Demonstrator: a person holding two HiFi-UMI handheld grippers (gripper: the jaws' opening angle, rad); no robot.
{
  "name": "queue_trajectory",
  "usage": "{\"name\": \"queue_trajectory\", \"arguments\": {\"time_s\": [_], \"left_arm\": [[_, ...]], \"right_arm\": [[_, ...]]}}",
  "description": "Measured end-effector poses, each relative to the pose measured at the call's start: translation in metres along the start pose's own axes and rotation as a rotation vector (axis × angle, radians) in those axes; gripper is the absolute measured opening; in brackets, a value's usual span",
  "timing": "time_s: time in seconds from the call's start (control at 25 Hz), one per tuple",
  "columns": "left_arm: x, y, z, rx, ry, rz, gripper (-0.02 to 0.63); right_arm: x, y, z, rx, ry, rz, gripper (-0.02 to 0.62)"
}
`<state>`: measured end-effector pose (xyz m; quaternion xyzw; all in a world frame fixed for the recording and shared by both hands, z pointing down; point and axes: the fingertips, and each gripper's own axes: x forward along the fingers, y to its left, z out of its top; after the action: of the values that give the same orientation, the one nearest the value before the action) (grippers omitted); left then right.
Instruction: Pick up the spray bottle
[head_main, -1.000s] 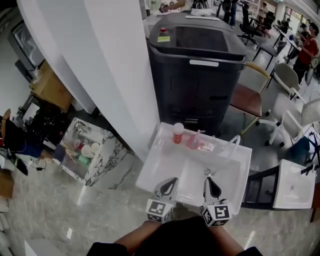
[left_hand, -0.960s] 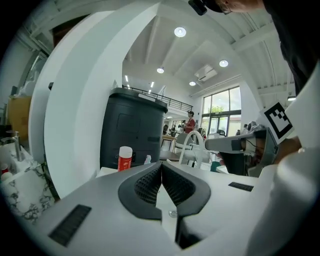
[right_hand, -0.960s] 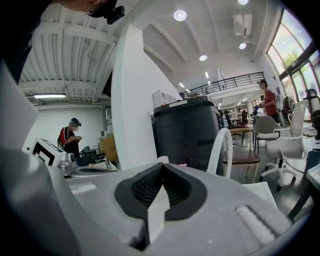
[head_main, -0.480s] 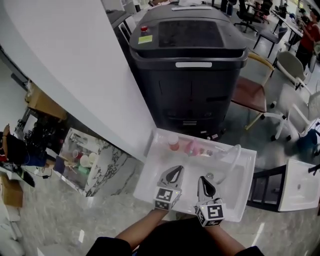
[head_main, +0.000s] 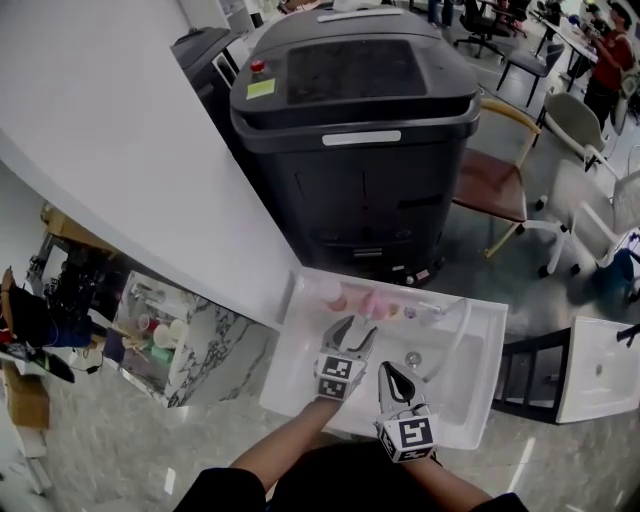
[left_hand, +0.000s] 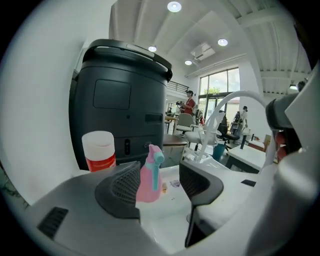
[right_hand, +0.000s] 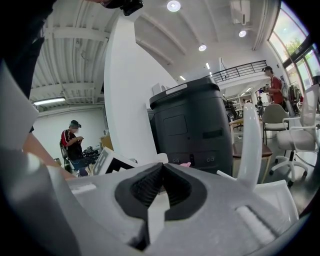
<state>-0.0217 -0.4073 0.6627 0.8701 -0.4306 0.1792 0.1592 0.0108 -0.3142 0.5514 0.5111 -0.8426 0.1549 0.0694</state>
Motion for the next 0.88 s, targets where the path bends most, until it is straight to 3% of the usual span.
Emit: {"name": "queue_trajectory", "arguments": {"time_s": [0.32,0.72,0.88], "left_arm": [[0.038,0.002,-0.016,0.061,0.058,-0.021,0.287],[0.077,0.007,-0.028,0.115,0.021,-0.069,0.314],[0.091,0.014,-0.031,0.114,0.02,-0.052,0.337]], "right_arm": [[0.013,0.004,-0.003,-0.013,0.001,0.013,-0.002],[0.025,-0.017,-0.009,0.004,0.019,-0.038,-0.002],[0.027,-0.018,-0.009,0.002,0.018,-0.035,-0.002]]}}
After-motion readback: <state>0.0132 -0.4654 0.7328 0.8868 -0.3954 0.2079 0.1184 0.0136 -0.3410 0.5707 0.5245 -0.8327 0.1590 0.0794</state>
